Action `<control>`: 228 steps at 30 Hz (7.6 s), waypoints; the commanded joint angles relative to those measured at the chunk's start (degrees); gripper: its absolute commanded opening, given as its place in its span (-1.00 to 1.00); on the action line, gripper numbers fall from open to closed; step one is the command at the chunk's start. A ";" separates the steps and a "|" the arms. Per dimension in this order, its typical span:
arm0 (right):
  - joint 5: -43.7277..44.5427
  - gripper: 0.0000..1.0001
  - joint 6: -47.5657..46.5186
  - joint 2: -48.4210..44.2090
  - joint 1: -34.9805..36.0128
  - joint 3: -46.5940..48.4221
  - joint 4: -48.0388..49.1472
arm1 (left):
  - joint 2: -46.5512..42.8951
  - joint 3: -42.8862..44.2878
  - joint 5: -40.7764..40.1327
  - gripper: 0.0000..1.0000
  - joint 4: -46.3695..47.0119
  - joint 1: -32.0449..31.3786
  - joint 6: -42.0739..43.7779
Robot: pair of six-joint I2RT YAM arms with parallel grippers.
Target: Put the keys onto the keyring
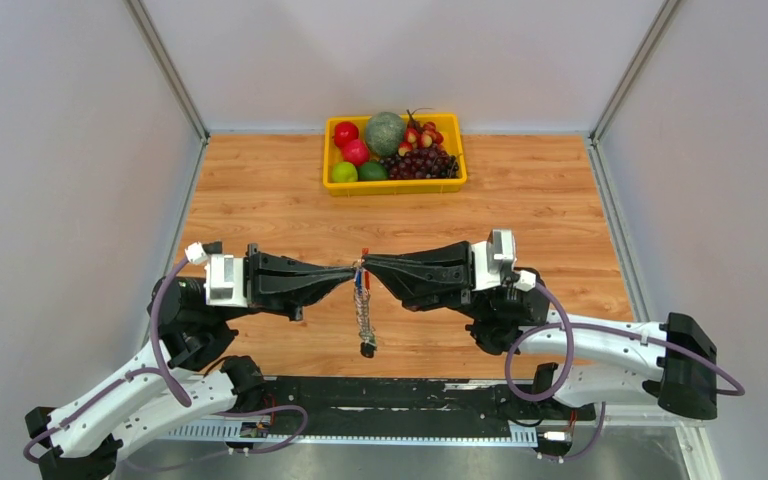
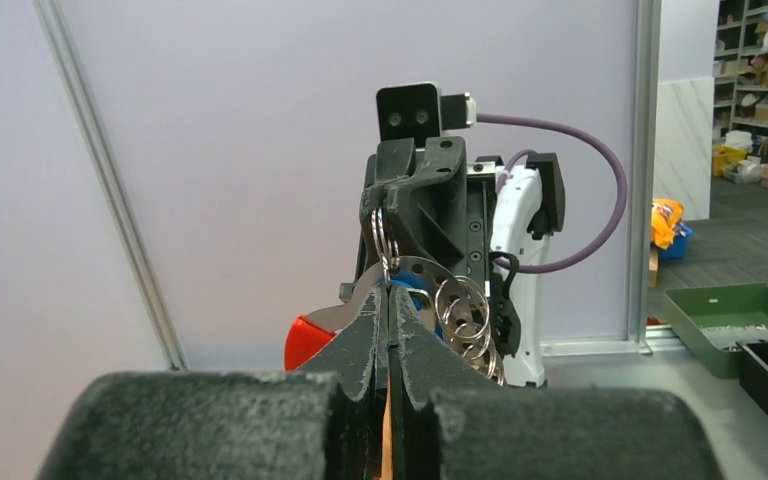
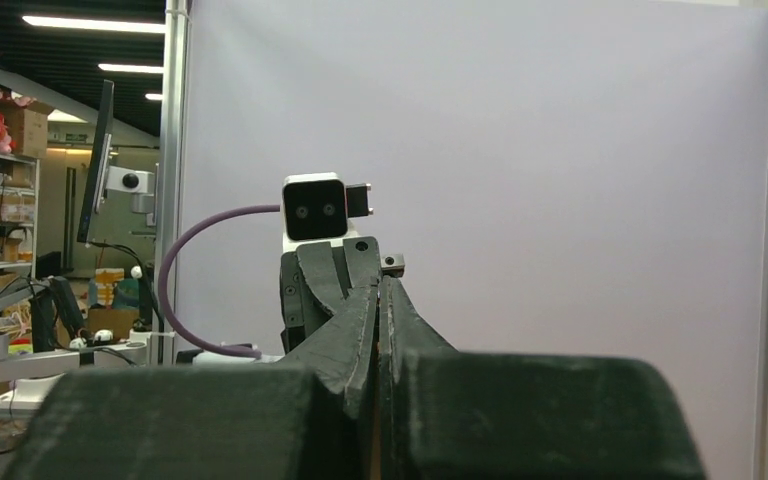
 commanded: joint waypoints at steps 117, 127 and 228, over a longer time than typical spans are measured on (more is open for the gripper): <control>5.11 -0.08 48.68 47.65 -18.09 19.19 -61.20 | -20.99 -2.30 -55.61 -0.09 -48.46 -0.12 0.06; 6.51 -0.27 47.76 49.76 -17.99 20.31 -61.77 | -21.70 -2.31 -56.12 -0.09 -48.92 -0.10 0.40; -22.40 -1.00 -7.67 -8.01 -16.60 26.15 -104.45 | -12.65 -12.30 -15.09 0.07 -23.60 -0.14 -6.40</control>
